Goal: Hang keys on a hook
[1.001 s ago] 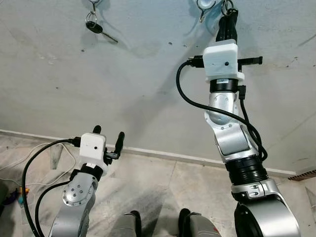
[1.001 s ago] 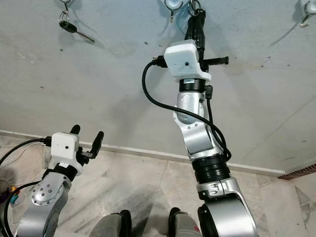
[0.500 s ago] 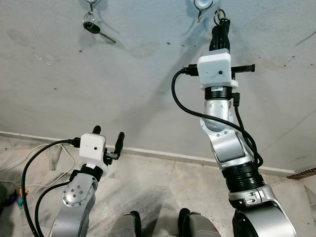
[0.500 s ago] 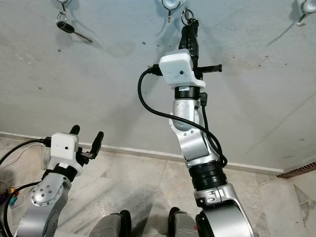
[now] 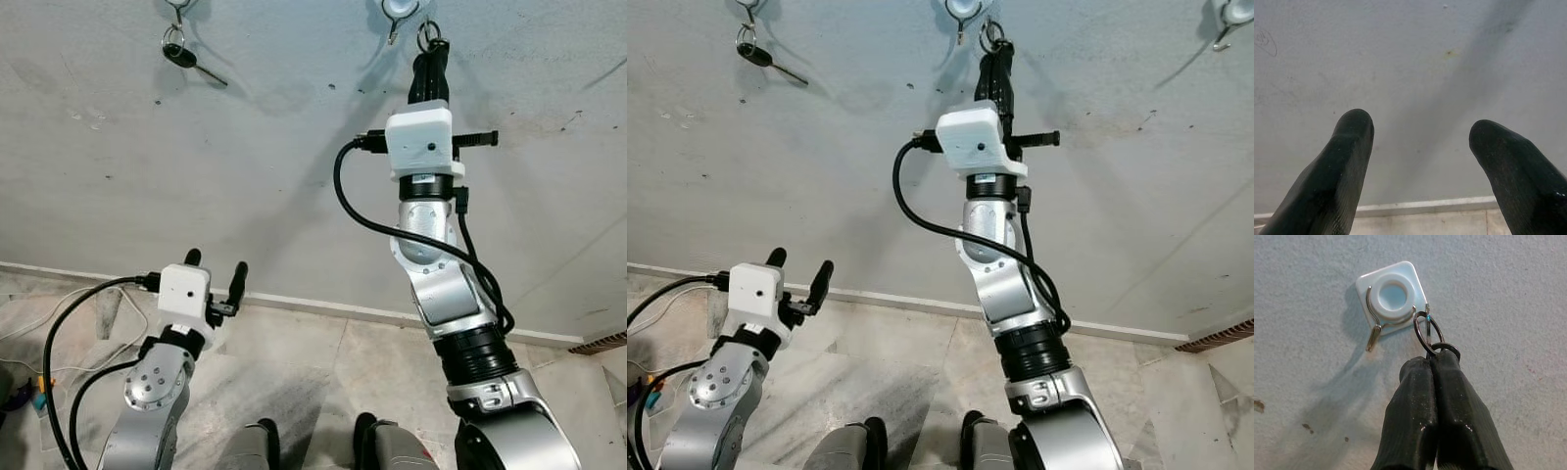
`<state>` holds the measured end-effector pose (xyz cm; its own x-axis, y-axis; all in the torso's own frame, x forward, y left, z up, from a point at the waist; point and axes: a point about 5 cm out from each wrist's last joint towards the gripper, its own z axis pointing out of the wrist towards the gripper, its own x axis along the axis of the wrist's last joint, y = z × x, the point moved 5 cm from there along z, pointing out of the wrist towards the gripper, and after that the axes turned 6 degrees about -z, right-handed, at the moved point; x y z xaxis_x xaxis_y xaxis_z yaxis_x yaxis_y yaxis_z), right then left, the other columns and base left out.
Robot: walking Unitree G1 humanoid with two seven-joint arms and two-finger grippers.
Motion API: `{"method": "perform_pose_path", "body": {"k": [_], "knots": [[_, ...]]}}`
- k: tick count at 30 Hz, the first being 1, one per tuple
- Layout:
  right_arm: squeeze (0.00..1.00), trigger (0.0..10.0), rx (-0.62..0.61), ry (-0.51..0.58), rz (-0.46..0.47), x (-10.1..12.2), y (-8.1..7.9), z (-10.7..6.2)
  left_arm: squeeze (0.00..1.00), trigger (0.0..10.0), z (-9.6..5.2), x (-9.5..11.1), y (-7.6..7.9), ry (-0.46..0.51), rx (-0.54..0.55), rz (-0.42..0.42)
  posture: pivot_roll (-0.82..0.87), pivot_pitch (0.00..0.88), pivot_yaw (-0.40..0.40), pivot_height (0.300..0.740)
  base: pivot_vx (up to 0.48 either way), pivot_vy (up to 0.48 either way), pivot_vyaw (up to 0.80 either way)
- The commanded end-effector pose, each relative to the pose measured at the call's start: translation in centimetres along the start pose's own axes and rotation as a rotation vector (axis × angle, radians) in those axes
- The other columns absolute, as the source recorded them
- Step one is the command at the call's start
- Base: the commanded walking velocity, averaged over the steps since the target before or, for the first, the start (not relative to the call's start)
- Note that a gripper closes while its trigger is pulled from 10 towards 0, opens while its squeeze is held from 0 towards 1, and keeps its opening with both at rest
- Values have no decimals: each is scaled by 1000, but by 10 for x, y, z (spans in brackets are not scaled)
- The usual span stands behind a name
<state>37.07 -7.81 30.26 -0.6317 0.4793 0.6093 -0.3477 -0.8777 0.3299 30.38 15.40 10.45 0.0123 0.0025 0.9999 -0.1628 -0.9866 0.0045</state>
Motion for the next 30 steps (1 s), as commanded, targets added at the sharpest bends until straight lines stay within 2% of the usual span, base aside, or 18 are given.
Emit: {"method": "perform_pose_path", "body": {"k": [1, 9, 20, 30], "knots": [[0, 10000, 13, 35, 30, 11, -6, 2, 0, 10000, -4, -2, -3, -11, 15, 15, 191, 250, 70, 740, 0, 0, 0], [0, 10000, 30, 44, 39, 14, -14, 2, 0, 10000, -5, -2, -3, -10, 21, 13, 190, 249, 66, 740, 0, 0, 0], [0, 10000, 100, 57, 15, 11, -34, -4, 0, 10000, -5, -4, -1, -14, 21, 11, 190, 255, 61, 740, 0, 0, 0], [0, 10000, 109, 58, -14, 5, -39, -2, 0, 10000, -7, -5, -2, -15, 26, 8, 193, 254, 59, 740, 0, 0, 0]]}}
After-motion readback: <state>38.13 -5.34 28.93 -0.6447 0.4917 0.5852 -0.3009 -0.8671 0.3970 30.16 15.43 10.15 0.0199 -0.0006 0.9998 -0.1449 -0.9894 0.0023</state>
